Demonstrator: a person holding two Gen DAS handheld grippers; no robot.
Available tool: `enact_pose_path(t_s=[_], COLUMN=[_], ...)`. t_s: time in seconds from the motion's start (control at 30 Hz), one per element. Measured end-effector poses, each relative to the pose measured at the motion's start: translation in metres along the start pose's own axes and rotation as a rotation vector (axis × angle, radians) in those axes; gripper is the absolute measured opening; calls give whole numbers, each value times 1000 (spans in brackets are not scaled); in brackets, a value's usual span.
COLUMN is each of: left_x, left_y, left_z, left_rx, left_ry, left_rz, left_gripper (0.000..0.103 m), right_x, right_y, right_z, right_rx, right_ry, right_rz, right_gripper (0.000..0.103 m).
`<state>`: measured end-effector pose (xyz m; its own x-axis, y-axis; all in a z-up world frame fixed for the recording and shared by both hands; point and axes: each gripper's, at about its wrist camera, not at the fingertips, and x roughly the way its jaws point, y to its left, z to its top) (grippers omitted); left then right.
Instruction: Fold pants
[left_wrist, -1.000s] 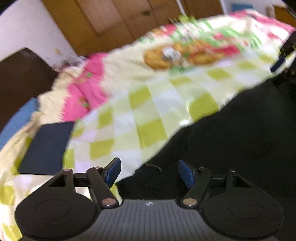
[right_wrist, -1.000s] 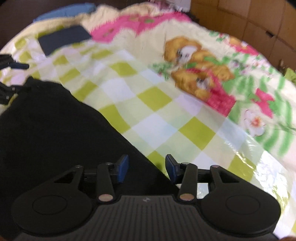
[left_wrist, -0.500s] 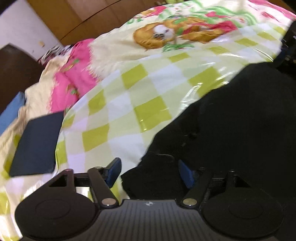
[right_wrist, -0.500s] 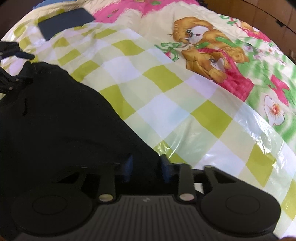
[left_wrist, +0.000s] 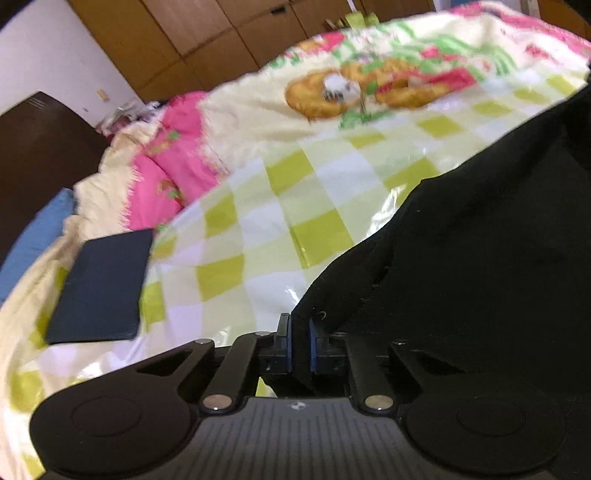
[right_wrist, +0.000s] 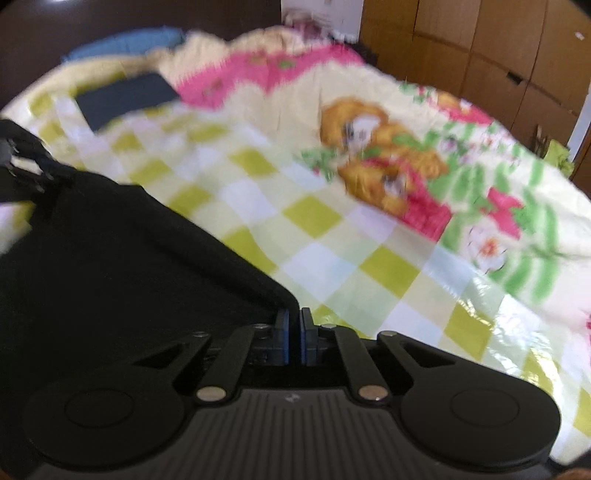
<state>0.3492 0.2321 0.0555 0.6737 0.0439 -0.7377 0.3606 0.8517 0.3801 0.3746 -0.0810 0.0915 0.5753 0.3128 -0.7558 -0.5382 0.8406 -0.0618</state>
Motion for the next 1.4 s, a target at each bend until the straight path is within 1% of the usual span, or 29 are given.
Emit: enact_pose_path(t_s=[0.13,0.17,0.23,0.3,0.4,0.53,0.63,0.73,0.87,0.93,1.0,1.07,1.13,1.17,1.2,1.23,1.27,1.3,1.4], left_x=[-69,-92,-126,-158,-183,-181,-177,-177,-175,-177,-182,-191,-198,-199,-198,-196,-189,-183,-166], left_y=[-10,-19,-35,-54,-75,-87,-91,-95,-94,-89,-89,-95,-106,-111,-117,-123,-131,-134,-133], left_z=[-20,-33,-55,-87,-133,-183,-204,-209,-214,-216,-219,-223,-225,-225,-225,-224,-224,-224,-221], left_rx=[-19,-10,-6,-11,-38,-105,-164,-167,-140,-142,-126,-69,-3,28,66,116,180,214,269], left_ry=[-111,-137,-161,-174,-144,-69,-41,-72,-98,-112,-126,-152,-163,-169,-175,-179,-174,-167,-148], left_rz=[-4,3,10,-12,-17,23,28,72,166,175,164,157,136,113,105,114,134,148,173], left_gripper=[23,23,23,23,23,24,25,26,26,26,26,28,36,45,51,53,58,61,62], right_x=[-71,-89,-123,-146,-157,-140,-129,-129,-135,-145,-146,-147,-146,-146,-146,-145,-145,-145,-144], right_y=[34,43,61,81,112,149,172,186,192,193,193,196,201,202,203,203,203,203,203], right_z=[-20,-30,-52,-80,-121,-170,-188,-189,-184,-184,-182,-182,-181,-180,-180,-180,-180,-180,-180], right_rx=[-34,-34,-26,-18,3,75,59,8,2,-5,-1,-18,-43,-49,-50,-51,-51,-48,-36], right_ry=[-69,-80,-95,-76,-8,83,120,107,99,89,96,100,106,105,108,113,115,118,127], right_rz=[15,20,28,34,68,130,128,75,51,41,32,23,11,5,3,2,-1,-4,-6], right_gripper=[5,5,5,5,5,5,5,5,5,5,5,7,8,9,10,10,10,11,11])
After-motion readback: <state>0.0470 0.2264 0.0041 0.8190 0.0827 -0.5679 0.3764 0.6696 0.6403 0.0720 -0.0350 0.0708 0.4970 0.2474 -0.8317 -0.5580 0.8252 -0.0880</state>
